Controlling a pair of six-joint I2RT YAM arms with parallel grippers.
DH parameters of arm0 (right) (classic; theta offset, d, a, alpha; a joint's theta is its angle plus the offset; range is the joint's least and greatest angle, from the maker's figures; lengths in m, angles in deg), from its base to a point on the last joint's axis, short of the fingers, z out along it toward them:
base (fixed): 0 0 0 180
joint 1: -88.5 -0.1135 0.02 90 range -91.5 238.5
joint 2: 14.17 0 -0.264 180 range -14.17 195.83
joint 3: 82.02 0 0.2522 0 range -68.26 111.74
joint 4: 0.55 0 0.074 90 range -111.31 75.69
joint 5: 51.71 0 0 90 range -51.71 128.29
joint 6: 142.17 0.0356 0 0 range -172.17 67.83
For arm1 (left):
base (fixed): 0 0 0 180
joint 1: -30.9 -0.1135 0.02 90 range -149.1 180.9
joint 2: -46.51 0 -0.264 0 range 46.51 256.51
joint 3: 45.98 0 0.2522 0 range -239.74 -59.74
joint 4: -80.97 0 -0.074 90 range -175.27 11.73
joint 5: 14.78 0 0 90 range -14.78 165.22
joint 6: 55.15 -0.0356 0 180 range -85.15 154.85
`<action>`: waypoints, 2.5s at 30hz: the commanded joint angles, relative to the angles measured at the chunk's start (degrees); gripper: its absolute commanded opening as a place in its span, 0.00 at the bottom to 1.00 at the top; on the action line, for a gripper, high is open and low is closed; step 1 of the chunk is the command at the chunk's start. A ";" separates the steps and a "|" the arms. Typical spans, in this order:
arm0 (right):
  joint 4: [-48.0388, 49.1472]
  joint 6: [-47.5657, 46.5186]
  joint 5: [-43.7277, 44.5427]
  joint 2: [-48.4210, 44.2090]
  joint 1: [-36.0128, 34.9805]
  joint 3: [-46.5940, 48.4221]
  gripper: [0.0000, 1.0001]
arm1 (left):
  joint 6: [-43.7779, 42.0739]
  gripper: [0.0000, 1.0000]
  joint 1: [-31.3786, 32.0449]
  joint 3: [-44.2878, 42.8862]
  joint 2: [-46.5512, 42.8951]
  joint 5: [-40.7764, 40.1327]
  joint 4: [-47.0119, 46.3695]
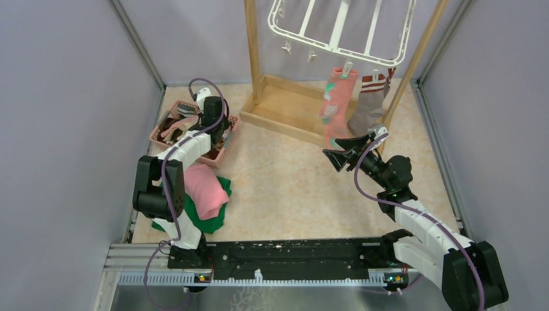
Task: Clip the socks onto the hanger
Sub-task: Pick up the sock from the bin.
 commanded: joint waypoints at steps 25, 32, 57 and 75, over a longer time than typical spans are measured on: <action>3.37 0.53 -3.91 -0.03 -0.33 1.27 0.65 | -25.25 0.00 -0.22 12.09 -33.10 44.10 -18.88; 7.08 2.35 -6.52 1.84 -0.60 1.17 0.65 | -19.65 0.00 0.09 13.75 -37.31 62.68 -27.01; 13.53 -19.03 1.69 13.82 -18.09 7.02 0.77 | 19.08 0.00 15.39 11.93 -24.69 84.43 -64.47; 8.94 -38.98 7.66 5.13 -18.13 5.94 0.00 | 16.34 0.47 16.11 21.55 -30.19 83.68 -59.45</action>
